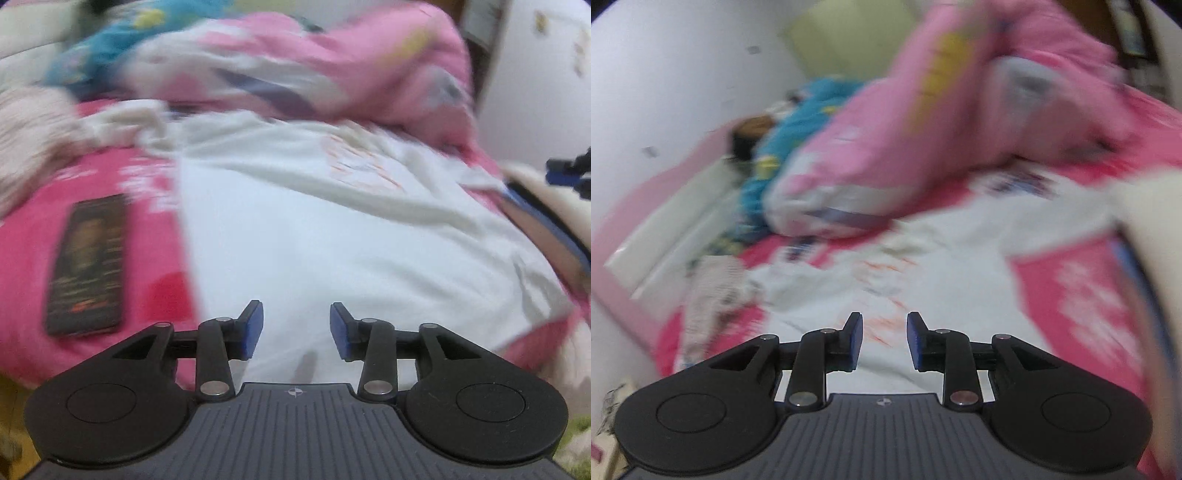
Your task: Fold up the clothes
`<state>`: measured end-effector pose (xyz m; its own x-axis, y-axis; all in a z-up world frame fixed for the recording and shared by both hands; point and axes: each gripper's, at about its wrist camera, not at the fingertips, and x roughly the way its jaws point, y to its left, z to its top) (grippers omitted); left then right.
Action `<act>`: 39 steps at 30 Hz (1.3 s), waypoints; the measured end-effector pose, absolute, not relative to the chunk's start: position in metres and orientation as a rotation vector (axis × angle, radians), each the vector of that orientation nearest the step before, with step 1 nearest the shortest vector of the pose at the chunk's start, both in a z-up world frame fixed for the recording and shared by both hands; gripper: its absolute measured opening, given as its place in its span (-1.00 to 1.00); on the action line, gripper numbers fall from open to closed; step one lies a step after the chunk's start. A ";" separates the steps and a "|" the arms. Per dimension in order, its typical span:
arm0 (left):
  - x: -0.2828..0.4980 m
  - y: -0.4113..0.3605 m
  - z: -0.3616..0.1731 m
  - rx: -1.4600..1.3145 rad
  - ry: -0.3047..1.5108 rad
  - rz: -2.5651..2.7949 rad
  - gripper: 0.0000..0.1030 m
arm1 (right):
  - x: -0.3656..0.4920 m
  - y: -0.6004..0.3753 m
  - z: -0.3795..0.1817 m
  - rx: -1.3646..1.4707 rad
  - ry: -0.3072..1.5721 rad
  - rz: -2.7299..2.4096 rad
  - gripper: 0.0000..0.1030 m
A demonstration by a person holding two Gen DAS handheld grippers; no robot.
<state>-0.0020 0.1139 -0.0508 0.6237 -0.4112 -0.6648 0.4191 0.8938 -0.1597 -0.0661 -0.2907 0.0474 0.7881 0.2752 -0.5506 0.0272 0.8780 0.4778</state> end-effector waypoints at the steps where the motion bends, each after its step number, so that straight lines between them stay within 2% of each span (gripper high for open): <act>1: -0.003 0.105 -0.052 0.045 0.767 -0.500 -0.18 | -0.078 -0.300 0.035 0.501 0.668 0.097 -0.43; 5: -0.006 0.068 -0.059 0.182 0.793 -0.593 -0.10 | -0.118 -0.321 -0.016 0.518 0.720 -0.093 -0.42; 8: -0.008 0.040 -0.064 0.286 0.811 -0.662 0.16 | -0.145 -0.337 -0.048 0.605 0.729 -0.165 -0.24; 9: -0.009 0.030 -0.065 0.321 0.816 -0.685 0.30 | -0.153 -0.342 -0.056 0.623 0.727 -0.179 -0.22; 11: -0.010 0.012 -0.068 0.392 0.826 -0.730 0.43 | -0.162 -0.347 -0.070 0.649 0.718 -0.204 -0.22; 15: -0.013 0.001 -0.067 0.480 0.837 -0.702 0.42 | -0.166 -0.358 -0.082 0.701 0.681 -0.158 -0.23; 17: -0.009 -0.001 -0.058 0.443 0.847 -0.690 0.42 | -0.163 -0.356 -0.086 0.689 0.679 -0.105 -0.48; 18: -0.007 -0.002 -0.053 0.424 0.852 -0.683 0.41 | -0.161 -0.355 -0.086 0.669 0.684 -0.080 -0.75; 20: -0.001 -0.010 -0.042 0.378 0.841 -0.683 0.41 | -0.161 -0.348 -0.083 0.616 0.665 -0.062 -0.87; 26: 0.016 -0.045 -0.023 0.224 0.842 -0.794 0.40 | -0.173 -0.307 -0.051 0.411 0.544 0.080 -0.90; 34: 0.035 -0.093 -0.013 -0.009 0.899 -0.980 0.33 | -0.160 -0.232 -0.043 0.021 0.508 0.283 -0.90; 36: 0.037 -0.105 -0.016 0.012 0.901 -0.974 0.08 | -0.159 -0.224 -0.044 -0.027 0.503 0.309 -0.90; 39: 0.041 -0.118 -0.029 0.041 0.942 -0.968 -0.09 | -0.160 -0.220 -0.046 -0.052 0.503 0.317 -0.90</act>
